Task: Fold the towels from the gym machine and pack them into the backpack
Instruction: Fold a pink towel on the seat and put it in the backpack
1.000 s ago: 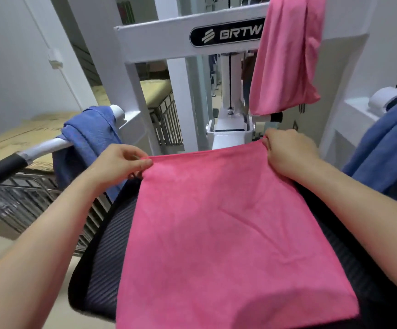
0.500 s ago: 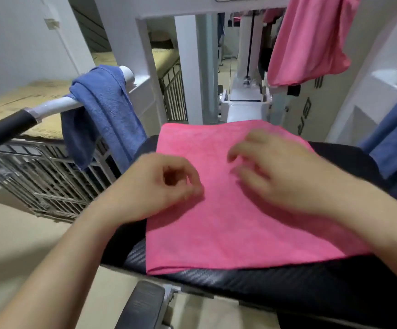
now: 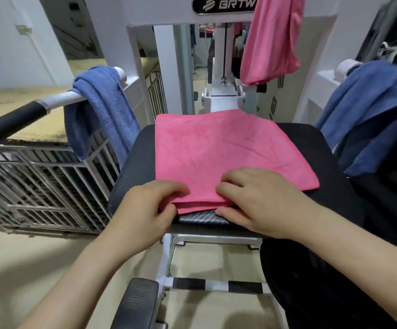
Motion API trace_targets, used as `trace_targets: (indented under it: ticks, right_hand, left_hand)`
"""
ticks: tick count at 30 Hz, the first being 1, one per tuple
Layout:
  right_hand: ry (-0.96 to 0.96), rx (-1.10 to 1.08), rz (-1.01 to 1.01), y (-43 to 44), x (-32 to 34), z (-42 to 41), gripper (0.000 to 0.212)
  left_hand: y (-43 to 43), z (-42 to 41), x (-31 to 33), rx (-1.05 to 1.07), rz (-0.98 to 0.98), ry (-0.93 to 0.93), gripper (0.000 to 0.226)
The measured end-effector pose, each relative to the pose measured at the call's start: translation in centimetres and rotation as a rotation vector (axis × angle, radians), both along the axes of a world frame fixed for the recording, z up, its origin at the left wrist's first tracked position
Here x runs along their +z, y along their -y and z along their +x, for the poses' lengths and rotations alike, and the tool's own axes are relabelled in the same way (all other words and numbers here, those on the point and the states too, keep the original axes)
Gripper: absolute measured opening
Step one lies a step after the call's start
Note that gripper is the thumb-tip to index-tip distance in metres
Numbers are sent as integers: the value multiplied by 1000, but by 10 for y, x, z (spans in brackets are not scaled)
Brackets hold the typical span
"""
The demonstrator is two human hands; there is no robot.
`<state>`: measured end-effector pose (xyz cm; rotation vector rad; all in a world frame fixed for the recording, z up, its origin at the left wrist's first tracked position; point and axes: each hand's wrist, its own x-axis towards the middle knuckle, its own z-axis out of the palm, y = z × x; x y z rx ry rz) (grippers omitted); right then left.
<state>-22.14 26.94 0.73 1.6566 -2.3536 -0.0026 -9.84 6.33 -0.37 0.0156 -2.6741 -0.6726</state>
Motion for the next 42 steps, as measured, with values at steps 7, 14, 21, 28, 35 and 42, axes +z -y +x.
trace_targets:
  ticks: [7,14,21,28,35,42]
  right_hand:
    - [-60,-75,-18,-15,-1,-8,44]
    - [-112,-217,-52,-57,-3,-19,31]
    - [-223,-238,8,-77,-1,-6,15]
    - [-199,-341,-15,-65,3,19,69]
    - [-178,-242,-131,-19,-9,43,48]
    - [-181,-165,-222,-30,-22,49,37]
  left_hand:
    - [15,11,7,26,-18,24,46]
    - [30,36,6,-81,-349,62,28]
    - [22,39,-12,-31,-478,-118,22]
    - [18,38,-10,104,-447,-208,18]
    - [19,53,-20,13,-463,-274,22]
    - [24,82,-7,-22,-197,-92,27]
